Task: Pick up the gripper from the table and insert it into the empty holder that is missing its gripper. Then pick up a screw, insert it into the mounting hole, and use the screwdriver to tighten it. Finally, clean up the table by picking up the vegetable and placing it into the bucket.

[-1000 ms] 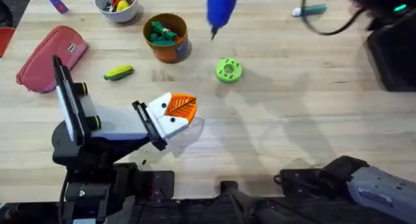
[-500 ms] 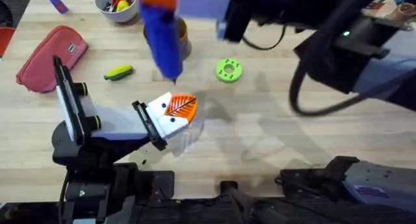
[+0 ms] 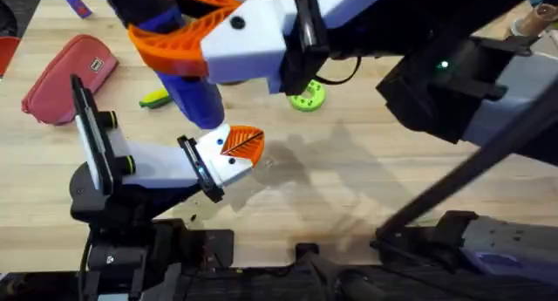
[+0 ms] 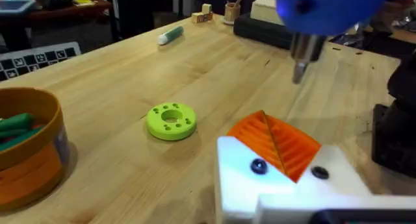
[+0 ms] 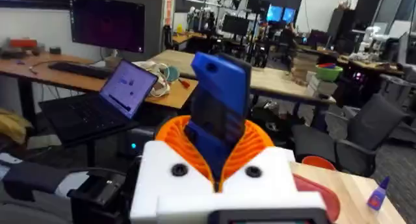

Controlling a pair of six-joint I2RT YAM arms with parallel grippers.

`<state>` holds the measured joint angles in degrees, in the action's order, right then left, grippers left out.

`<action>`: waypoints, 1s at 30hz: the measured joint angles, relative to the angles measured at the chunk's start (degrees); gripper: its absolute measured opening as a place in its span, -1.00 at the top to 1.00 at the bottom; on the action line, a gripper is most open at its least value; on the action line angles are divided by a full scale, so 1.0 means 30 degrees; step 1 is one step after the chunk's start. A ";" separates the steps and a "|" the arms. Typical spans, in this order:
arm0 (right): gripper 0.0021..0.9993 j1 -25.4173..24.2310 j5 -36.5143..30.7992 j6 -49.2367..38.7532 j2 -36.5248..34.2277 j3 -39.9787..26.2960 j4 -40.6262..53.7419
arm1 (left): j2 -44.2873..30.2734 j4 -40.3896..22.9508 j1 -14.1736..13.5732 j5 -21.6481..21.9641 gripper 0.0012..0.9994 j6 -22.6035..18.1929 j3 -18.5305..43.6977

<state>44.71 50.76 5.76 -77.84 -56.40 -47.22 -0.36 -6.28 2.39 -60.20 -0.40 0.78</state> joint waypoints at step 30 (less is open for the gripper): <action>0.96 0.0131 0.0036 0.1056 -0.2075 0.1829 -0.3897 | 0.0000 -0.0005 0.0000 -0.0007 0.97 0.0000 0.0000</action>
<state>45.10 50.87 8.93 -84.07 -50.92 -58.92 -0.36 -6.30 2.39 -60.23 -0.40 0.78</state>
